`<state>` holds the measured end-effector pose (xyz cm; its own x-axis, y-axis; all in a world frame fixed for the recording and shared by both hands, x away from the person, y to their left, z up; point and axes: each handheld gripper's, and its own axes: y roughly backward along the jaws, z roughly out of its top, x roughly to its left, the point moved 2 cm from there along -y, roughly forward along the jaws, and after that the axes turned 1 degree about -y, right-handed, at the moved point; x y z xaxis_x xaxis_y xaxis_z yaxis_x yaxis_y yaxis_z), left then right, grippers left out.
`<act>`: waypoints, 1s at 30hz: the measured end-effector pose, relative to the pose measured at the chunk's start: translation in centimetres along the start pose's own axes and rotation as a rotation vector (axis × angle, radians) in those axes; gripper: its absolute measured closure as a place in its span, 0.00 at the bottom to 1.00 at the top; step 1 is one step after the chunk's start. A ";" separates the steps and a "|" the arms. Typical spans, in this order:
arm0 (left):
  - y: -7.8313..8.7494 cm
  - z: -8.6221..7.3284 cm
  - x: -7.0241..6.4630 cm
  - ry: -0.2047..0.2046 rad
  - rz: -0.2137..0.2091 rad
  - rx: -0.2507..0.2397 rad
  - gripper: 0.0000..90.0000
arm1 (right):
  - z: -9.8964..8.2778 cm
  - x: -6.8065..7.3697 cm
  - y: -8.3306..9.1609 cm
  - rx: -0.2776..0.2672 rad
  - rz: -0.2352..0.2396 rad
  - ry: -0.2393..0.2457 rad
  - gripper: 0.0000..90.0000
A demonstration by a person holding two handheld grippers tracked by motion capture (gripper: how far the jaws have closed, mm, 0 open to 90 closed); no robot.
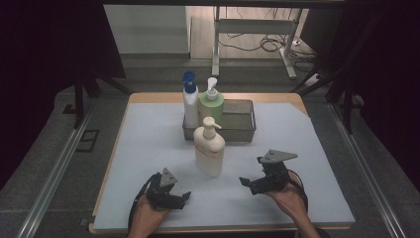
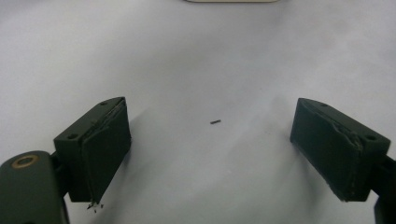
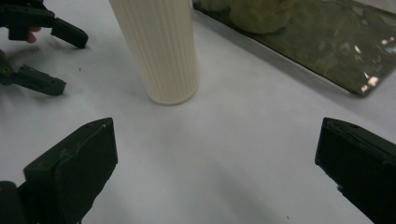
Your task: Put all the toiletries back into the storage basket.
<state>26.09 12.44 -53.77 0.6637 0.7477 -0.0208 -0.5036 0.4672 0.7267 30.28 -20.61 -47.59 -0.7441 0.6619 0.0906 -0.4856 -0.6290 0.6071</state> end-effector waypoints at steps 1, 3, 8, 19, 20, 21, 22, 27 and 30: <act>0.0 0.0 0.0 0.000 0.000 0.000 0.13 | 0.2 0.2 -0.1 0.001 0.002 0.005 0.00; 0.0 0.0 0.0 -0.001 0.001 0.001 0.13 | 0.6 0.4 -0.3 -0.001 0.010 0.013 0.00; 0.0 0.0 0.0 -0.003 0.002 0.000 0.13 | 1.5 1.1 -1.0 -0.002 0.025 0.024 0.00; 0.0 0.0 0.0 -0.003 0.002 0.000 0.13 | 4.0 2.0 -2.1 -0.002 0.076 -0.018 0.00; 0.0 0.0 0.0 -0.002 0.002 -0.001 0.13 | 4.3 2.1 -2.2 -0.008 0.081 -0.027 0.00; 0.0 0.0 0.0 -0.003 0.001 0.000 0.13 | 4.4 2.1 -2.3 -0.012 0.081 -0.026 0.00; 0.0 0.0 0.0 -0.001 0.001 -0.001 0.13 | 4.6 2.2 -2.3 -0.015 0.081 -0.026 0.00; 0.0 0.0 0.0 -0.001 0.002 -0.002 0.13 | 5.7 2.6 -2.8 -0.033 0.060 -0.033 0.00; 0.0 0.0 0.0 -0.001 0.002 -0.002 0.13 | 6.2 2.8 -3.1 -0.037 0.053 -0.021 0.00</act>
<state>26.10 12.43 -53.78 0.6629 0.7484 -0.0189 -0.5061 0.4666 0.7254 32.56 -14.27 -44.32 -0.7596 0.6353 0.1391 -0.4626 -0.6781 0.5711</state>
